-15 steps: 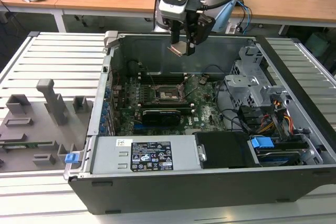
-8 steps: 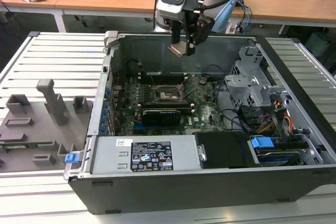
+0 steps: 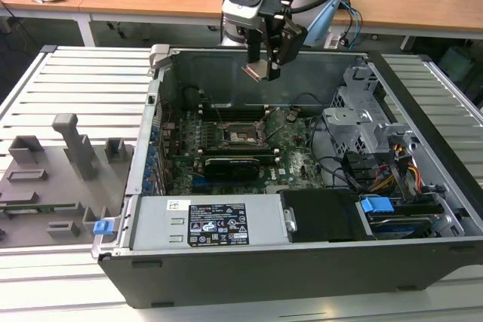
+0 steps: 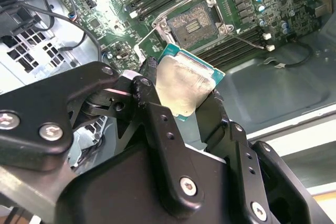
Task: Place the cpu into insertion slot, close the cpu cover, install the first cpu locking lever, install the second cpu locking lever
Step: 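Place the cpu into insertion slot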
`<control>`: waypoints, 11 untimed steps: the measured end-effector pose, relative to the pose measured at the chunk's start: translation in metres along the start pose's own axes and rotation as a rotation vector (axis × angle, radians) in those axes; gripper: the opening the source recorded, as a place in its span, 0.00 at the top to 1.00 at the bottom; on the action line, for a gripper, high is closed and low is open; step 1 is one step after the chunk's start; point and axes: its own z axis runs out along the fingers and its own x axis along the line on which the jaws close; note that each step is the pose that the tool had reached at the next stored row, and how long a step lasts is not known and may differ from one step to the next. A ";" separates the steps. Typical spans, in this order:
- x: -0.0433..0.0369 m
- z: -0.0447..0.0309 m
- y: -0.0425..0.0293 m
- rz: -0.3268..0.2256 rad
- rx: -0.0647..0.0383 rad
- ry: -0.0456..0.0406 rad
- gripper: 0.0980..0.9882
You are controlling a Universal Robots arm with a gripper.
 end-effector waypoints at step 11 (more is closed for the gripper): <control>0.0000 0.0027 -0.0003 0.061 -0.001 -0.0055 0.51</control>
